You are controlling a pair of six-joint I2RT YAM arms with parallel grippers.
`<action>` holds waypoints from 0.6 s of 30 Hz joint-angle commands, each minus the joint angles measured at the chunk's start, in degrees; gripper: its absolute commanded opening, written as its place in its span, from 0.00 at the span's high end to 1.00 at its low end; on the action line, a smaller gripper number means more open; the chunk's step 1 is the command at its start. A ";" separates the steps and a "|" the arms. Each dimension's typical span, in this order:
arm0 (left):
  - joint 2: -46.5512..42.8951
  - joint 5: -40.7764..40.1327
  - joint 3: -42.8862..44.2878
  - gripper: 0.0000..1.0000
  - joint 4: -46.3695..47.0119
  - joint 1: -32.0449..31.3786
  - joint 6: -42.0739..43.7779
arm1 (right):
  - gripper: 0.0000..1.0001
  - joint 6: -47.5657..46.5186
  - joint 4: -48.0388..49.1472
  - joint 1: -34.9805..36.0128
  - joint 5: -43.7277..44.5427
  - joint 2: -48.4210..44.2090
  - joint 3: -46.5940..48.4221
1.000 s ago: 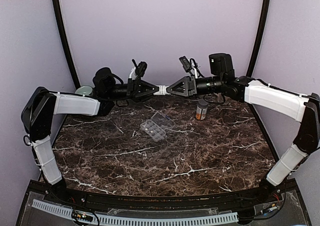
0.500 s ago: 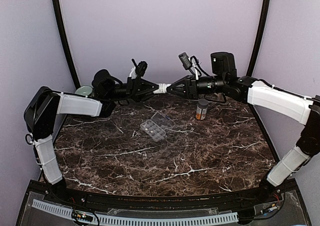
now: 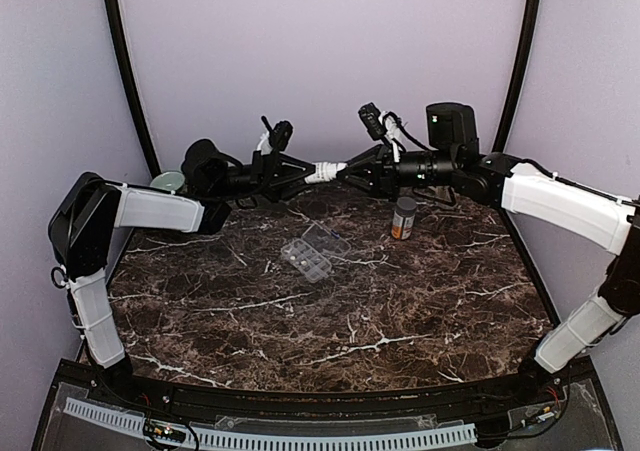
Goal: Sort the pills into containers
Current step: Unscrew the lid of the pill bottle, then pour the pill into the compartment of the pill container.
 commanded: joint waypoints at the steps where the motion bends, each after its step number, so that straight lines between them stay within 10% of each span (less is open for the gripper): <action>1: -1.01 2.04 0.93 1.00 5.33 -0.28 -0.09 | 0.95 -2.52 -0.64 -0.19 4.80 -0.94 -1.16; 18: -1.06 0.97 -1.54 1.00 5.74 0.28 1.96 | 0.95 -1.57 -0.58 -0.20 4.88 -2.33 -2.47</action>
